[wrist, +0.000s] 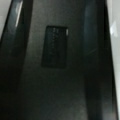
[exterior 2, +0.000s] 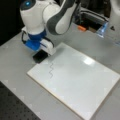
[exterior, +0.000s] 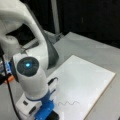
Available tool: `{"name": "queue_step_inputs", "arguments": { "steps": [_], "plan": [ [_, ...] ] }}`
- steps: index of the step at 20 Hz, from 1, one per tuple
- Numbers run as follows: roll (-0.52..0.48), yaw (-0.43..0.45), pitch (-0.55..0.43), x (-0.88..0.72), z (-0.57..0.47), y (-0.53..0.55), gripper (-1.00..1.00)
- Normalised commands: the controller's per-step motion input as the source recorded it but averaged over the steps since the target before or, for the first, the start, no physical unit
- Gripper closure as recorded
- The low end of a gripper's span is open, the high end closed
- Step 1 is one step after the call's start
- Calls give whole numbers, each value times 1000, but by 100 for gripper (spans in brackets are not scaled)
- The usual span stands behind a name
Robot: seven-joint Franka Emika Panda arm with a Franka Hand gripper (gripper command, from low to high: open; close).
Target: Erasing curve lines
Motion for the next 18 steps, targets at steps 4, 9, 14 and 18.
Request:
{"name": "queue_step_inputs", "arguments": {
  "steps": [4, 9, 14, 18],
  "plan": [
    [129, -110, -61, -9, -118, 13, -100],
    [133, -103, -87, 27, -117, 16, -100],
    [125, -74, -109, 48, -95, 7, -100],
    [105, -43, -112, 46, -59, -23, 100]
  ]
}}
